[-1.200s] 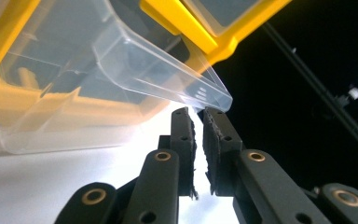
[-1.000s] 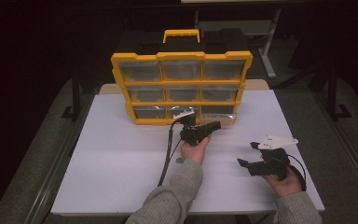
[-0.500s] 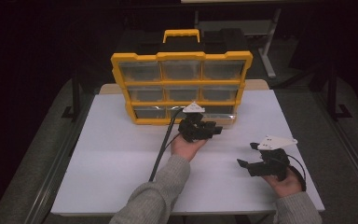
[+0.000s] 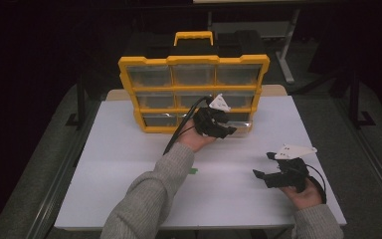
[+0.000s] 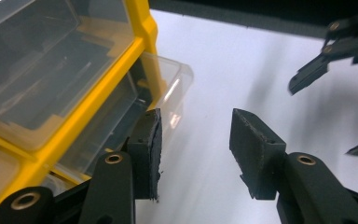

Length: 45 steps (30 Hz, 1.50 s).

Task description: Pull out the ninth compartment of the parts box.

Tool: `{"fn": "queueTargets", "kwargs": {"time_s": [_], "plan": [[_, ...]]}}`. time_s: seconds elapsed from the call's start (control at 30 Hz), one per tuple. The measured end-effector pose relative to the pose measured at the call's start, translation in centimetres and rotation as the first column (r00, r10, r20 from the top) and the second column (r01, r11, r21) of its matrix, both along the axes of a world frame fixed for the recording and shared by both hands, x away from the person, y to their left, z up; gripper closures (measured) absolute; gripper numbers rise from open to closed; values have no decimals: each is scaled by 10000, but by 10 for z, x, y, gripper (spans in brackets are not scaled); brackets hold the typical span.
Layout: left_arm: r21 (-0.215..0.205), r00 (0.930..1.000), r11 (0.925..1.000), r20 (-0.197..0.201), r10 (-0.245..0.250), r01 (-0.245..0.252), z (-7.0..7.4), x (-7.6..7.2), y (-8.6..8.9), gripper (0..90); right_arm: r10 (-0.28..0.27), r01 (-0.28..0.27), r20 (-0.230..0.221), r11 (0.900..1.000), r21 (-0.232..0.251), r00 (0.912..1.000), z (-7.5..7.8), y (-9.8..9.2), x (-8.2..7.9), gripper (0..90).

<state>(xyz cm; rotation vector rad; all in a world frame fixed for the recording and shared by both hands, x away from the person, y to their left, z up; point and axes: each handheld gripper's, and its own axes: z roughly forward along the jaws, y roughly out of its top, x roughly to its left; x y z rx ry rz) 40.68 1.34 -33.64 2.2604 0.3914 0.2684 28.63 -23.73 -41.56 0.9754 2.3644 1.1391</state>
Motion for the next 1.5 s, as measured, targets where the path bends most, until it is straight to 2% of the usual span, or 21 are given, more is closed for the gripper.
{"fn": "queueTargets", "kwargs": {"time_s": [0.13,0.2,0.3,0.33,0.4,0.47,0.53,0.57,0.63,0.73,0.9,1.0,1.1,1.17,1.23,1.33,1.5], "plan": [[885,9993,9961,365,-95,62,-5,9,-6,532,30,-30,-64,10000,52,10000,-1,0,1,199],[717,9997,9974,244,-41,23,-6,13,-7,522,36,-36,-91,10000,36,10000,-1,0,1,199],[1031,9992,9943,291,-289,257,-8,18,-12,526,112,-111,-98,9999,61,9999,-1,-1,2,197],[1217,9985,9921,429,-348,293,-8,20,-14,527,78,-77,-110,9999,97,9999,-1,0,2,197],[1432,9985,9892,399,-382,321,-10,22,-18,537,109,-108,-89,9999,106,9999,-1,-1,2,197],[1673,9985,9858,487,-239,154,-11,24,-20,545,113,-112,-99,9999,101,9999,-1,-1,2,197],[1743,9990,9847,436,-139,61,-14,27,-21,567,103,-102,-68,9999,114,9999,-1,-2,2,197],[1939,9988,9810,456,-154,63,-15,28,-21,574,128,-127,-44,9999,116,9999,-1,-3,2,197],[2068,9992,9783,360,-171,93,-17,30,-22,590,106,-104,-76,9998,175,9999,-1,-3,2,197],[1908,9997,9814,-31,-228,229,-19,32,-22,599,97,-96,-49,9998,200,9999,-1,-4,2,198],[1886,9996,9816,-125,-265,284,-20,35,-23,633,125,-125,-15,9997,221,9999,-1,-5,3,198],[2050,9993,9781,-55,-370,373,-21,36,-25,636,120,-119,-38,9997,208,9999,-1,-4,3,198],[2338,9987,9713,162,-485,434,-24,36,-27,638,146,-144,-51,9995,271,9999,-1,-6,3,198],[2473,9985,9678,149,-532,478,-25,37,-28,647,102,-99,-96,9993,354,9999,-1,-7,3,198],[2443,9982,9682,121,-583,535,-26,38,-28,653,97,-93,-88,9992,381,9999,-1,-8,4,198],[2554,9964,9639,194,-823,747,-26,37,-28,671,95,-91,-107,9992,384,9999,-1,-8,3,198],[2536,9922,9600,64,-1243,1186,-25,35,-26,696,108,-105,-96,9992,375,9999,-1,-8,3,198]]}}
